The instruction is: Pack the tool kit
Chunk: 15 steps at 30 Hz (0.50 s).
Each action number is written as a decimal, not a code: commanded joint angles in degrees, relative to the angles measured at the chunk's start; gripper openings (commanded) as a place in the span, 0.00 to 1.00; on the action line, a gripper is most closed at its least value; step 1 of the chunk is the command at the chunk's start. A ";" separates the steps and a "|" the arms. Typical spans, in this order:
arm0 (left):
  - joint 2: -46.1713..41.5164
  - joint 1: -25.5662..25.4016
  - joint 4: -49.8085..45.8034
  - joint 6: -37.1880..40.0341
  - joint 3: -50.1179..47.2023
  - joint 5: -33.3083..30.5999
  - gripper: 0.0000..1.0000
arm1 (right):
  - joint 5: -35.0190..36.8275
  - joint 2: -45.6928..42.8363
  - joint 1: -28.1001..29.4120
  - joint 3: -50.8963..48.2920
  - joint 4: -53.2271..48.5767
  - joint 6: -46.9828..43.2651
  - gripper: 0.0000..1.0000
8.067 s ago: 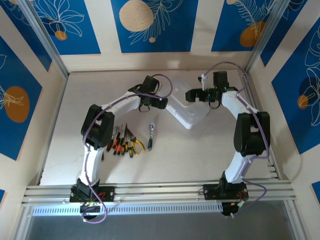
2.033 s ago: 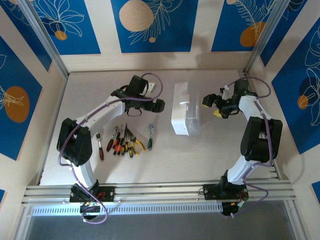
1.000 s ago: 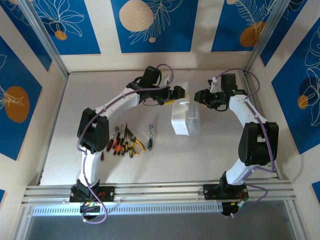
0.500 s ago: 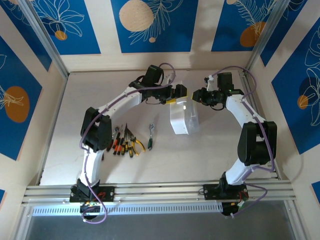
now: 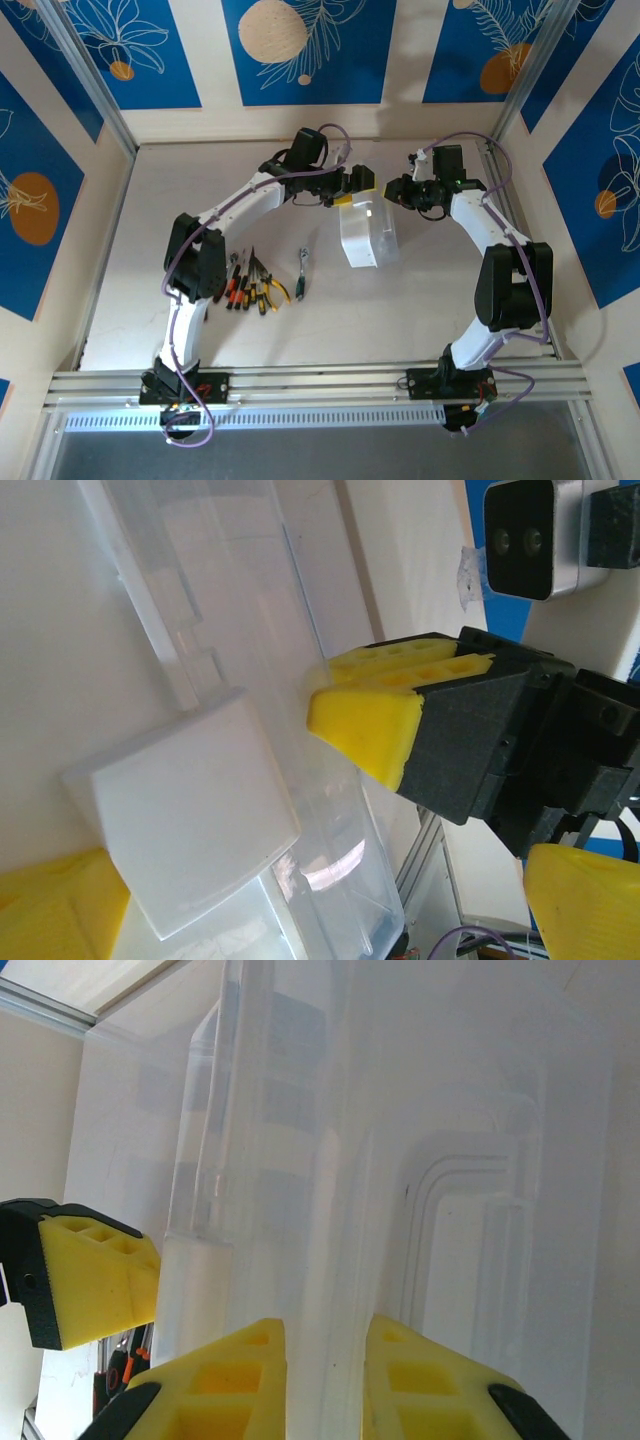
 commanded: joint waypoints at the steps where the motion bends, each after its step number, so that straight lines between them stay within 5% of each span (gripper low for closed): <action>1: 2.54 -3.30 11.29 -0.06 -1.06 9.60 1.00 | -3.74 3.42 4.38 -2.77 -3.11 -0.89 0.09; 15: 0.59 -3.25 18.60 -2.06 -7.11 11.98 1.00 | -3.67 3.01 2.82 -2.12 -4.33 -1.08 0.07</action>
